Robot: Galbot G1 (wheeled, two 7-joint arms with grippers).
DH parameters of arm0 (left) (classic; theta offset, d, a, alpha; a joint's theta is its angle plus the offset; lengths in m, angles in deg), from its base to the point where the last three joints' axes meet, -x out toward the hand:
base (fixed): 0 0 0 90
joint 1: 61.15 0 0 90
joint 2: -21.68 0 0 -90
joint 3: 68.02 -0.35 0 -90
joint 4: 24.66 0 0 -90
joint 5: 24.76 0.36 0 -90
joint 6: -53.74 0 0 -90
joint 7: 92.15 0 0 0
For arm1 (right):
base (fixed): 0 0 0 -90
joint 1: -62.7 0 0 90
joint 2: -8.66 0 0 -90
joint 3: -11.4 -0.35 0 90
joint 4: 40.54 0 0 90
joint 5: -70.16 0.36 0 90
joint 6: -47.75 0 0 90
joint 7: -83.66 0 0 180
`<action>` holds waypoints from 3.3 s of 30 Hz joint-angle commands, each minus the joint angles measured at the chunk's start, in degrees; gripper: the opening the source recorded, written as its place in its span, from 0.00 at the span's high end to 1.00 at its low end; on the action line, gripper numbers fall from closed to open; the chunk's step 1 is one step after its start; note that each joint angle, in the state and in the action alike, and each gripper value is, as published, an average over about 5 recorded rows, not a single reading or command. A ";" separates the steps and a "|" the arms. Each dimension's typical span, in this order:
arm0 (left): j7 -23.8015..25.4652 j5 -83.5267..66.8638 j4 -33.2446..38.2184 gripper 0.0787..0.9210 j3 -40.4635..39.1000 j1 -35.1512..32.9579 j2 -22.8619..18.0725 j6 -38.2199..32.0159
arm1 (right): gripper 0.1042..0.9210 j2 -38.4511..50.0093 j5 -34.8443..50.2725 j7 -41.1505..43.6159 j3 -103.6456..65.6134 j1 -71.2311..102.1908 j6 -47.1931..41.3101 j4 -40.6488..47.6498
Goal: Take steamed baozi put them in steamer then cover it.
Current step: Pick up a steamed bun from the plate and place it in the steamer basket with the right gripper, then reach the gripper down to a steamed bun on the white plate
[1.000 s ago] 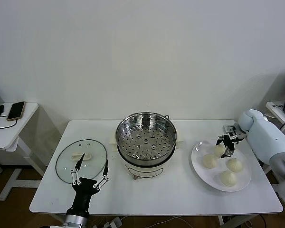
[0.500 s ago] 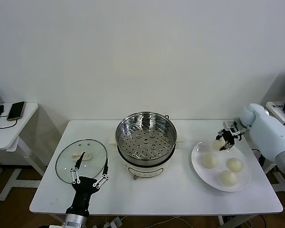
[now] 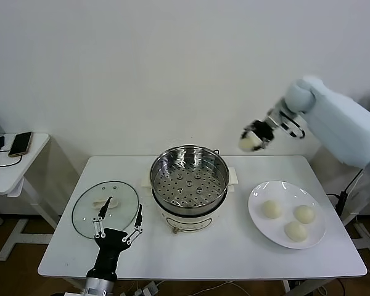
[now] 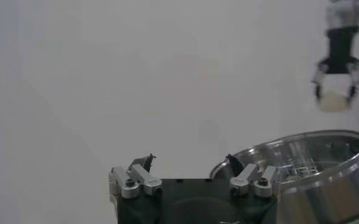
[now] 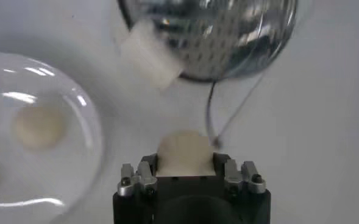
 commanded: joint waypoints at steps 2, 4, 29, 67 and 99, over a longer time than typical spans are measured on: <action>-0.05 -0.07 0.12 0.12 -0.06 -0.16 0.12 -0.06 | 0.35 -12.12 -8.49 -1.34 6.39 -2.51 10.83 -3.69; -0.06 -0.11 0.18 0.12 -0.11 -0.15 0.11 -0.05 | 0.35 -14.01 -11.05 -2.26 6.33 -0.69 11.36 -1.81; -0.30 -0.99 0.59 0.12 0.62 -0.17 0.39 -0.51 | 0.32 -24.85 -22.42 -6.60 1.95 9.50 12.04 16.54; -0.18 -1.14 1.48 0.12 -0.81 1.05 1.12 0.84 | 0.12 21.41 32.79 5.61 22.58 0.27 -36.97 0.54; -0.29 -2.15 1.66 0.12 -0.28 0.58 0.78 1.28 | 0.12 10.46 21.08 -3.03 9.90 19.76 -33.17 12.25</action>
